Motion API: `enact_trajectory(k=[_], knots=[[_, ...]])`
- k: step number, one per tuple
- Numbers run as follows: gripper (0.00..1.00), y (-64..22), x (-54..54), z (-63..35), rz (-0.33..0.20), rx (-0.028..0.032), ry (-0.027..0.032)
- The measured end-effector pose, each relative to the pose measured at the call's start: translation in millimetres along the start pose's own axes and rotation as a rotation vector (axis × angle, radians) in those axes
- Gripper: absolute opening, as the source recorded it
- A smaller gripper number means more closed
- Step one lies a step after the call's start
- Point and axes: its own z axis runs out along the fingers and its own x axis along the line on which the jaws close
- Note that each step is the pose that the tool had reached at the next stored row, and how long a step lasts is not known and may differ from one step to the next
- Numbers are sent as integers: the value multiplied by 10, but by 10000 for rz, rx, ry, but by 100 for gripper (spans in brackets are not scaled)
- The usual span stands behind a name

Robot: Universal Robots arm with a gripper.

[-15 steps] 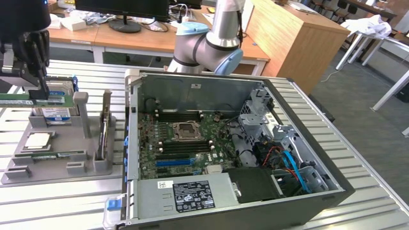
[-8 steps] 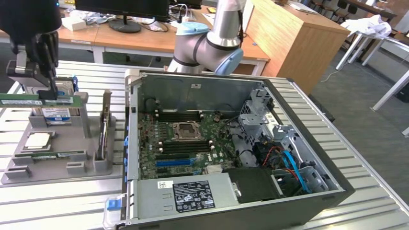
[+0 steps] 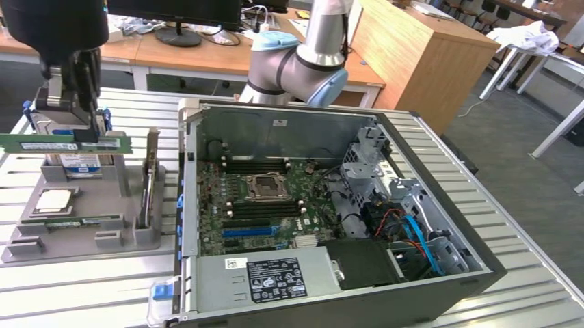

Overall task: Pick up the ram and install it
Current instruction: 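Pick up the ram and move it above insertion slot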

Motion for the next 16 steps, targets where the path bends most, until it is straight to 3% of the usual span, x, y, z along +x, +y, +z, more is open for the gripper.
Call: enact_trajectory(k=[16], knots=[[11, -363, 5, -11, -1, 0, 0]])
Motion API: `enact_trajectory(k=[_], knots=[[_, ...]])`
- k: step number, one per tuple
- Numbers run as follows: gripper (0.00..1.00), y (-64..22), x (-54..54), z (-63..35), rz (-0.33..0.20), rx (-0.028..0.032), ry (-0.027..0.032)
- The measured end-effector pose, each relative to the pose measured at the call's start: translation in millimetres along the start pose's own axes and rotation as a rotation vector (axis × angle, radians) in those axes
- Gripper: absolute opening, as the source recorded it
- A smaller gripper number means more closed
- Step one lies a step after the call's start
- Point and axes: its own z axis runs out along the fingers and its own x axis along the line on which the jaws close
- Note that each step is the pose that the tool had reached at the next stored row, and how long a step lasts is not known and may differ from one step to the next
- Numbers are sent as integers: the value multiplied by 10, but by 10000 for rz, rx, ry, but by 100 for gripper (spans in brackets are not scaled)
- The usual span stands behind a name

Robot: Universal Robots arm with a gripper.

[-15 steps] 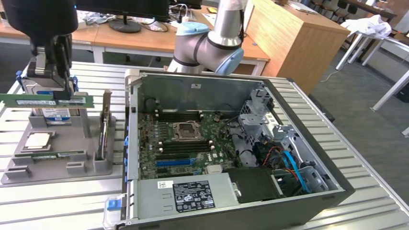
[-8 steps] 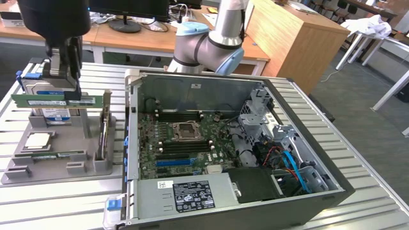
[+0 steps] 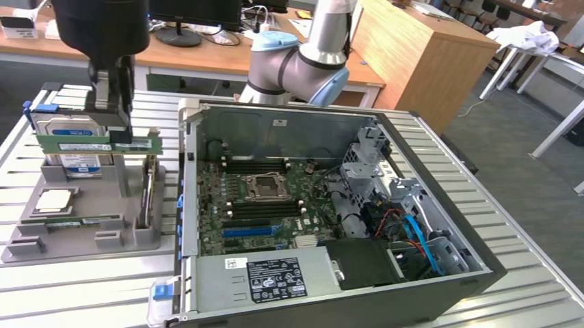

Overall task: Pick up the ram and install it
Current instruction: 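Pick up the ram and move it above insertion slot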

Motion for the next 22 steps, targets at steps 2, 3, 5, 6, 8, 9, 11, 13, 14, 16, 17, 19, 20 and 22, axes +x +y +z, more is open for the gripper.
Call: enact_trajectory(k=[2, 3, 5, 6, 8, 9, 11, 13, 14, 16, 17, 19, 20, 22], knots=[[11, -47, 1, -1, 1, 0, 0], [11, -70, 1, -2, -1, 0, 0], [11, -117, 1, -3, 0, 0, 0], [11, -141, 2, -4, 1, 0, 0], [11, -186, 3, -6, 1, -1, 1], [11, -209, 3, -6, 1, 0, 0], [11, -260, 4, -8, 0, -1, 1], [11, -310, 5, -9, -1, -1, 1], [11, -335, 5, -10, 0, 0, 0], [11, -386, 5, -11, 1, 0, 0], [11, -411, 6, -12, 1, -1, 0], [11, -461, 7, -14, 0, 0, 0], [11, -485, 7, -14, 0, 0, 0], [11, -534, 8, -16, 0, -1, 0]])
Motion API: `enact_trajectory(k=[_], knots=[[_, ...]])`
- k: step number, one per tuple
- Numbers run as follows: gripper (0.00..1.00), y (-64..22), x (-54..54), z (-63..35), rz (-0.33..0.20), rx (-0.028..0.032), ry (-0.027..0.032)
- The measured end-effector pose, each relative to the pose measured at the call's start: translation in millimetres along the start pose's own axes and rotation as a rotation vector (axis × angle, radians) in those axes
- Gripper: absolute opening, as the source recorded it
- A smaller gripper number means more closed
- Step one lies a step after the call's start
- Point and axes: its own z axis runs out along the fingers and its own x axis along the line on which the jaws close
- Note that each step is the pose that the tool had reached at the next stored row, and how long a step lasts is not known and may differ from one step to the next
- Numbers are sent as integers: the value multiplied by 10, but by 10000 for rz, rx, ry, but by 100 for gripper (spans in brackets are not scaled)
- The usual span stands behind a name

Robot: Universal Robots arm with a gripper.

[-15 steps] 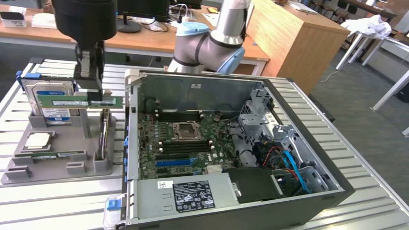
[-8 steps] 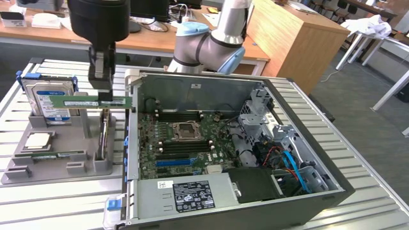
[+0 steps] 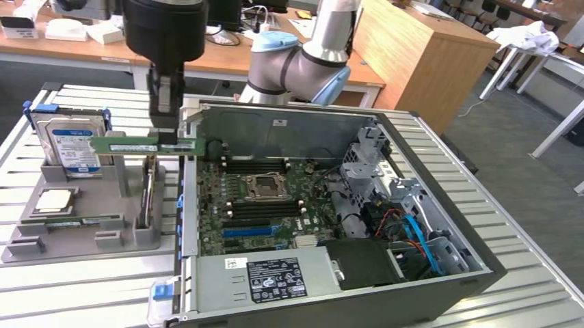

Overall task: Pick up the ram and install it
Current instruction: 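Pick up the ram and move it above insertion slot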

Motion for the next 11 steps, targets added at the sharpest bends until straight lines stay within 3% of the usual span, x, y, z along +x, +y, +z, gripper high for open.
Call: enact_trajectory(k=[11], knots=[[11, -268, 4, -7, 1, 1, -1]])
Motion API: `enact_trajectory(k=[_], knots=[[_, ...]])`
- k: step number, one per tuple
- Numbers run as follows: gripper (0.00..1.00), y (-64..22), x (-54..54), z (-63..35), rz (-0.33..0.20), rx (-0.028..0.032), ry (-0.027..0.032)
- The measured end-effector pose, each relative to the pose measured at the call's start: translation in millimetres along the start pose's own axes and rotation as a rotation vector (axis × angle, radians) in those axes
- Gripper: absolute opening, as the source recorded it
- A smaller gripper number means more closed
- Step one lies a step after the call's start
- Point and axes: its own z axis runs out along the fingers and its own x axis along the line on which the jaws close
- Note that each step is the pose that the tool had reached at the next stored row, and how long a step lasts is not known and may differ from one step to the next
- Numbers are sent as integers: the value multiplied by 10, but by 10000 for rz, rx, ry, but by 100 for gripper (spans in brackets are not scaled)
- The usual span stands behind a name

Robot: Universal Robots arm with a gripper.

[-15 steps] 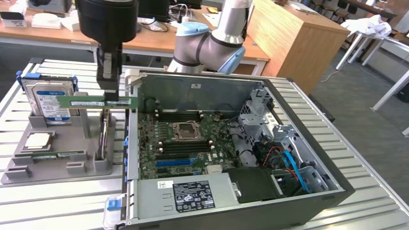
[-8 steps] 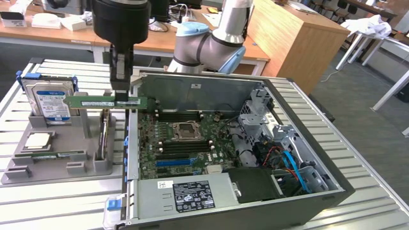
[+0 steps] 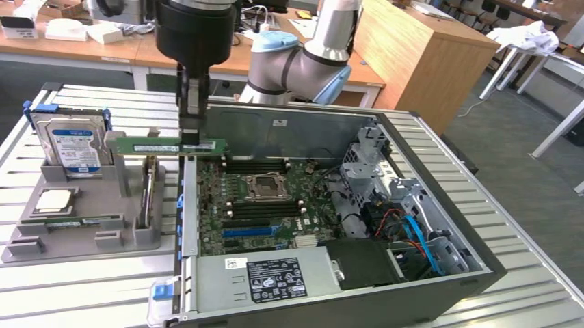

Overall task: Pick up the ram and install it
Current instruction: 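Pick up the ram and move it above insertion slot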

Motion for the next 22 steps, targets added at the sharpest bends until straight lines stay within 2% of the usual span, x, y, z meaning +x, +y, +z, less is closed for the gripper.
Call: enact_trajectory(k=[22], knots=[[11, -537, 8, -16, 0, -2, 1]])
